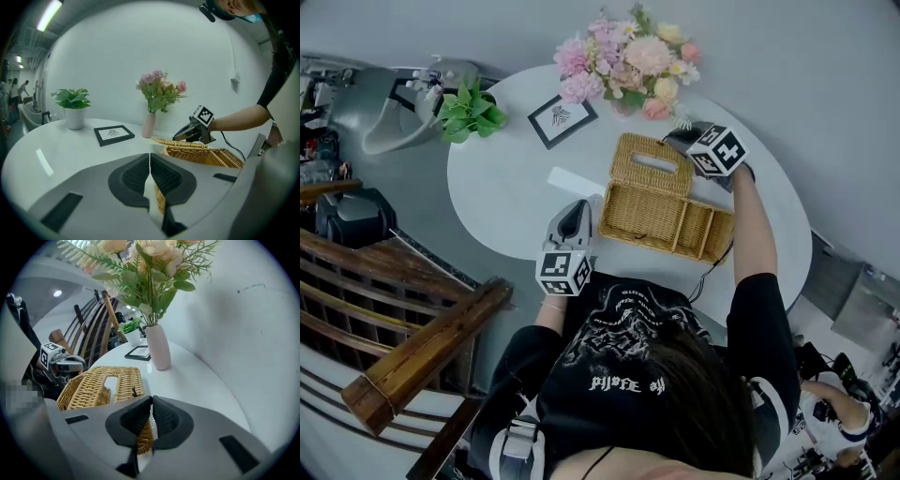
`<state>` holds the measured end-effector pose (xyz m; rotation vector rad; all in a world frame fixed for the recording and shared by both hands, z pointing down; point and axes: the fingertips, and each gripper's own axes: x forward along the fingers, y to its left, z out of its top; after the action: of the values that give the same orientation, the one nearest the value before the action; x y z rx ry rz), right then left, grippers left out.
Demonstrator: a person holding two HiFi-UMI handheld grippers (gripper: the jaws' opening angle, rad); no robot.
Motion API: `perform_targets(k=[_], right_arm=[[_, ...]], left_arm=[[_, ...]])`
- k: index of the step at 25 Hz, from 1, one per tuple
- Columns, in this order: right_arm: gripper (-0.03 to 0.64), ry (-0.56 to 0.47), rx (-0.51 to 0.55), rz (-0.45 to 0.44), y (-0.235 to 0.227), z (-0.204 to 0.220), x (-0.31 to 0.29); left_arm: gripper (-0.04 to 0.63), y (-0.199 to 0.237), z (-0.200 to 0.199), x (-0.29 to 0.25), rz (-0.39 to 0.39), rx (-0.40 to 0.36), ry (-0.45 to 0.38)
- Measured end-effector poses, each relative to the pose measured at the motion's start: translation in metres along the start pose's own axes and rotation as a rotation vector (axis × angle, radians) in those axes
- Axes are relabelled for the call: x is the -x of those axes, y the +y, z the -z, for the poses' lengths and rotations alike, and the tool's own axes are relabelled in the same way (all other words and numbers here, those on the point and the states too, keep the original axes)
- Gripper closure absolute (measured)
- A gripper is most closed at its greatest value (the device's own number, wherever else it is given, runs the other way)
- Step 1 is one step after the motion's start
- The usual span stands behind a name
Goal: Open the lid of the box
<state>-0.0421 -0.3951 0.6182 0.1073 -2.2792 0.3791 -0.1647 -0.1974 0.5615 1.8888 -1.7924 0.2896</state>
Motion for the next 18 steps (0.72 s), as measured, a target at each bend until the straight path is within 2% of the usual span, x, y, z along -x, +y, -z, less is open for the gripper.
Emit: perform_targets(k=[15,18], right_arm=[[0.58,0.083,-0.092,-0.101,0.007,0.02,-0.018],[0.575,0.08,-0.106,-0.089,0.006,0.02,-0.019]], left_arm=[[0.571,0.004,0.004,0.002,-0.02,0.008,0.002],[0.571,0.005,0.006,0.005,-0.025,0.012,0.0]])
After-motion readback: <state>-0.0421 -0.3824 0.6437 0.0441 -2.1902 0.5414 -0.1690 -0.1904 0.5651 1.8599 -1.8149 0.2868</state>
